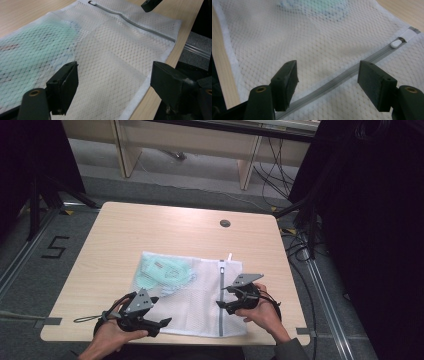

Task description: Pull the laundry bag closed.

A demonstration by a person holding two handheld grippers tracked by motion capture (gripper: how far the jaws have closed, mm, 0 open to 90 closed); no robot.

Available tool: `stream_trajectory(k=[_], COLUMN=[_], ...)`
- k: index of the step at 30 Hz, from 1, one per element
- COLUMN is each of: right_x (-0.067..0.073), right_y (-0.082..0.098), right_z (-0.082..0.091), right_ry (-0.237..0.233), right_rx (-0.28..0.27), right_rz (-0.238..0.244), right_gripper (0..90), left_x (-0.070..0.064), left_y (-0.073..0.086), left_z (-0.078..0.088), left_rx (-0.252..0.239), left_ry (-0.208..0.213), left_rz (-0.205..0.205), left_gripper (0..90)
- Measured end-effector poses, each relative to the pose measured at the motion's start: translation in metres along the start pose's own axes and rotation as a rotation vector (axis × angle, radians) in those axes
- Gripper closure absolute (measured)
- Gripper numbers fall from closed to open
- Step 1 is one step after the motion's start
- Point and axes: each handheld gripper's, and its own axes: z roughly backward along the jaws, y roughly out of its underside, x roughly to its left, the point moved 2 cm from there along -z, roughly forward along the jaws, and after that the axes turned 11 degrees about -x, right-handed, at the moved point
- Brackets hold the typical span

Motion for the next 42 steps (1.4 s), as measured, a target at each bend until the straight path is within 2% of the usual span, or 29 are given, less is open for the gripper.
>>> stream_trajectory(k=[1, 2, 3, 7, 8, 9, 10, 13, 14, 15, 16, 18, 19, 20, 22, 23, 24, 25, 26, 27, 28, 29, 31, 34, 35, 37, 38, 39, 42], right_x=[0.001, 0.002, 0.003, 0.006, 0.007, 0.006, 0.008, 0.008, 0.009, 0.009, 0.010, 0.011, 0.013, 0.014, 0.014, 0.015, 0.015, 0.018, 0.018, 0.018, 0.017, 0.018, 0.018, 0.018, 0.019, 0.022, 0.024, 0.022, 0.024], right_y=[0.002, 0.002, 0.003, 0.009, 0.010, 0.010, 0.012, 0.014, 0.014, 0.014, 0.016, 0.018, 0.019, 0.020, 0.022, 0.024, 0.024, 0.026, 0.026, 0.027, 0.027, 0.029, 0.030, 0.031, 0.033, 0.034, 0.036, 0.037, 0.038], right_z=[-0.003, 0.001, 0.000, 0.003, 0.005, 0.006, 0.005, 0.008, 0.009, 0.012, 0.011, 0.013, 0.012, 0.014, 0.017, 0.016, 0.019, 0.018, 0.020, 0.022, 0.023, 0.021, 0.023, 0.026, 0.024, 0.029, 0.027, 0.029, 0.030], right_ry=[0.004, -0.004, -0.001, -0.005, -0.005, -0.015, -0.012, 0.001, -0.005, -0.010, -0.006, -0.010, -0.005, -0.008, -0.005, 0.004, 0.000, 0.006, 0.005, -0.001, 0.002, 0.006, 0.018, 0.015, 0.027, 0.021, 0.030, 0.035, 0.035], right_rx=[-0.036, 0.004, -0.018, -0.010, 0.007, 0.014, -0.013, -0.008, -0.004, 0.017, -0.005, 0.018, -0.004, 0.009, 0.011, -0.017, 0.010, -0.015, 0.000, 0.017, 0.024, -0.007, 0.004, 0.028, -0.007, 0.029, -0.001, 0.016, 0.021], right_rz=[0.002, 0.005, 0.001, -0.004, -0.011, 0.008, -0.018, 0.005, -0.016, -0.006, -0.012, -0.007, -0.016, -0.020, -0.014, -0.013, -0.016, -0.032, -0.029, -0.023, -0.011, -0.015, -0.011, 0.007, -0.004, -0.022, -0.024, 0.014, 0.016], right_gripper=[32.6, 32.5, 32.3, 31.8, 31.7, 31.6, 31.5, 31.2, 31.1, 30.7, 30.3, 30.0, 29.6, 29.3, 28.8, 28.6, 28.5, 28.2, 28.1, 28.0, 27.9, 27.7, 27.6, 27.2, 27.1, 26.8, 26.8, 26.8, 26.6], left_x=[-0.002, 0.000, 0.000, 0.002, 0.004, 0.004, 0.004, 0.006, 0.007, 0.006, 0.007, 0.007, 0.007, 0.006, 0.008, 0.009, 0.008, 0.008, 0.007, 0.005, 0.006, 0.006, 0.003, 0.004, 0.004, 0.003, 0.002, 0.002, 0.003], left_y=[0.001, 0.002, 0.002, 0.003, 0.003, 0.004, 0.004, 0.005, 0.005, 0.006, 0.006, 0.005, 0.005, 0.006, 0.007, 0.007, 0.008, 0.009, 0.010, 0.010, 0.011, 0.012, 0.014, 0.015, 0.016, 0.017, 0.018, 0.019, 0.019], left_z=[-0.002, 0.001, 0.002, 0.003, 0.004, 0.006, 0.007, 0.009, 0.010, 0.010, 0.011, 0.012, 0.015, 0.014, 0.017, 0.018, 0.019, 0.020, 0.020, 0.019, 0.020, 0.022, 0.020, 0.023, 0.023, 0.024, 0.024, 0.023, 0.023], left_rx=[-0.029, -0.008, -0.002, -0.009, -0.002, 0.003, 0.009, 0.004, 0.012, 0.001, -0.001, -0.016, -0.002, -0.021, -0.001, 0.006, 0.003, 0.007, 0.002, -0.009, 0.000, 0.017, 0.008, 0.029, 0.023, 0.020, 0.028, 0.029, 0.035], left_ry=[0.001, 0.004, -0.005, -0.010, -0.006, -0.015, -0.021, -0.019, -0.020, -0.029, -0.023, -0.021, -0.035, -0.030, -0.034, -0.035, -0.039, -0.039, -0.036, -0.031, -0.032, -0.026, -0.027, -0.041, -0.036, -0.032, -0.036, -0.034, -0.042], left_rz=[0.028, 0.002, 0.007, 0.009, -0.018, 0.002, 0.004, 0.003, -0.012, 0.008, 0.017, 0.019, 0.016, 0.036, 0.025, 0.017, 0.023, 0.022, 0.022, 0.045, 0.017, -0.001, 0.028, 0.005, 0.007, 0.007, 0.017, 0.016, 0.009], left_gripper=[22.1, 22.1, 22.0, 21.2, 21.2, 21.1, 21.0, 21.0, 20.9, 20.8, 20.8, 20.8, 20.6, 20.2, 19.9, 19.7, 19.7, 19.6, 19.4, 19.3, 19.3, 19.2, 19.0, 19.0, 19.0, 19.2, 19.3, 19.4, 19.4])
